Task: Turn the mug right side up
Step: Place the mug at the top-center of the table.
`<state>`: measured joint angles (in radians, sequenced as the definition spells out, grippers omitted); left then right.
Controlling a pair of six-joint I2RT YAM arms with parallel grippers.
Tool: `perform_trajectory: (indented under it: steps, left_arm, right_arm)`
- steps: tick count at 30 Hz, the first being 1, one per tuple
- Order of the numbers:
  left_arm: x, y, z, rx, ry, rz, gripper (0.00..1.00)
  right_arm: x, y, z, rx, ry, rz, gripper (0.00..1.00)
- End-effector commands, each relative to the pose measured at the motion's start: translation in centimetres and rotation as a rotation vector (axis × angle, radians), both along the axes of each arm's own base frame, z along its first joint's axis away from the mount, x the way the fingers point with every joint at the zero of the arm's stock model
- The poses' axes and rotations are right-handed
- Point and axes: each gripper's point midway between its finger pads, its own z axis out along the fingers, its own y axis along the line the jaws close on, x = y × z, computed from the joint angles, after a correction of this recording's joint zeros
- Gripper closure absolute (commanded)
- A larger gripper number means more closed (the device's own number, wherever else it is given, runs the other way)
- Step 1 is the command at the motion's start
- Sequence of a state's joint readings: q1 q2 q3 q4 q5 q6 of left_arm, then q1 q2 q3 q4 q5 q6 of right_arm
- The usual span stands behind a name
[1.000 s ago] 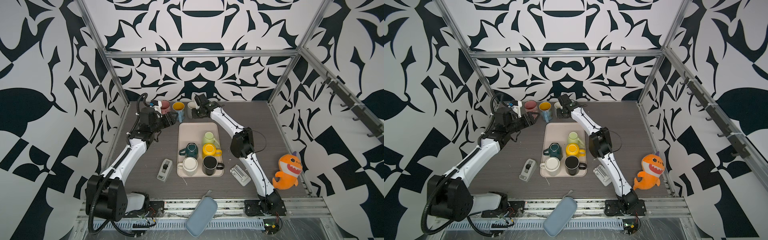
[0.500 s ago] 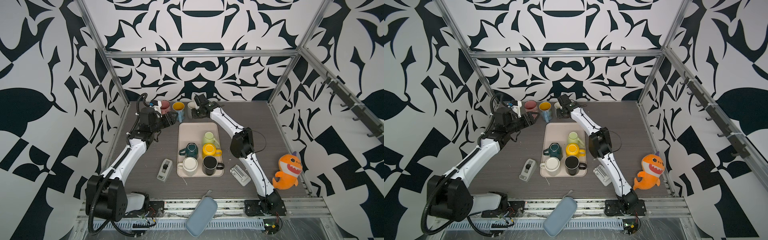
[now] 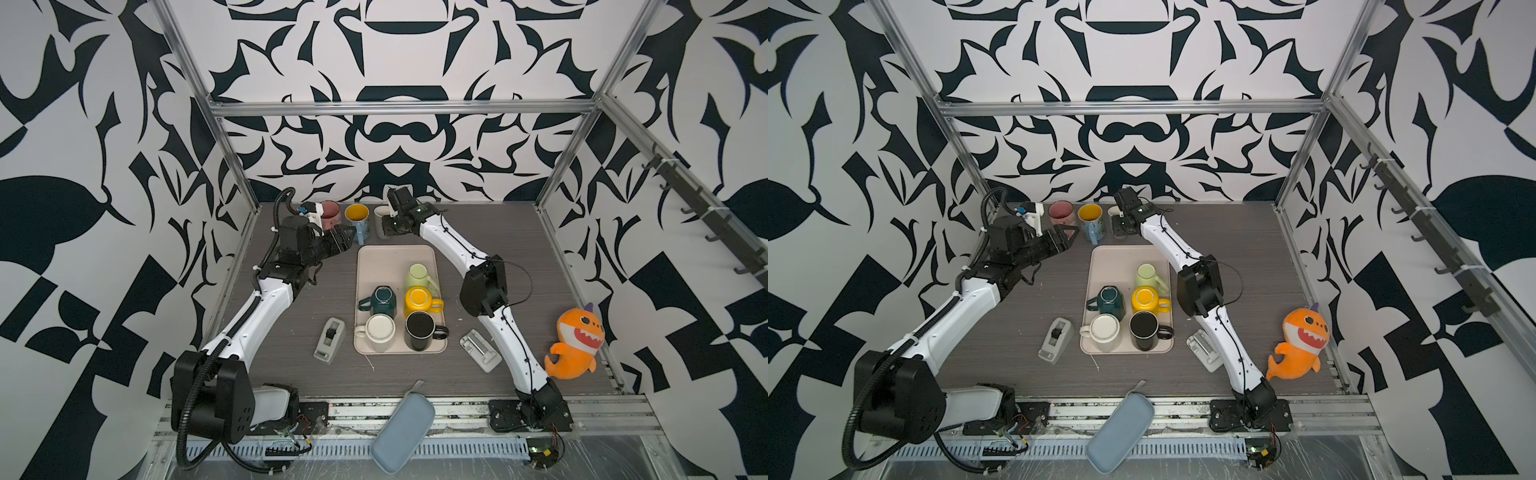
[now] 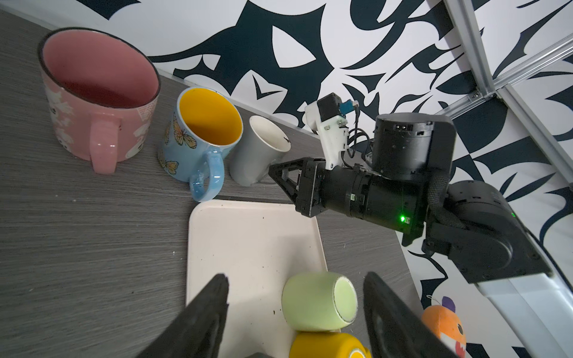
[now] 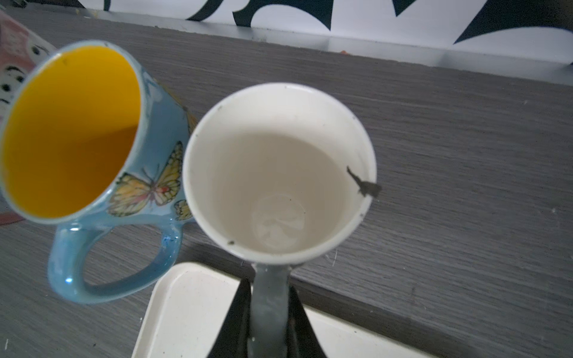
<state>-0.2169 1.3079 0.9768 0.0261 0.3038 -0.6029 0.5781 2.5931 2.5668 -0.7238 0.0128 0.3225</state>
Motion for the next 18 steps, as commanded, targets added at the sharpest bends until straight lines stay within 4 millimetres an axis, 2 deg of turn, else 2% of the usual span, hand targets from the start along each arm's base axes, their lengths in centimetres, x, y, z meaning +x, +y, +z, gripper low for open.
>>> perform_trajectory:
  steps: [1, 12, 14, 18]
  left_arm:
    - [-0.3, 0.2, 0.9, -0.011, -0.03, 0.003, 0.28]
    - [-0.4, 0.2, 0.3, -0.012, -0.015, 0.001, 0.28]
    - [-1.0, 0.4, 1.4, -0.018, -0.044, 0.003, 0.28]
    - [-1.2, 0.5, 1.4, -0.015, -0.047, 0.008, 0.28]
  right_arm:
    - [0.6, 0.7, 5.0, 0.052, -0.103, 0.003, 0.8]
    - [-0.2, 0.7, 4.2, 0.049, -0.068, 0.007, 0.74]
    - [-0.3, 0.7, 4.2, 0.054, -0.061, 0.006, 0.72]
    - [-0.4, 0.7, 4.3, 0.059, -0.059, 0.004, 0.69]
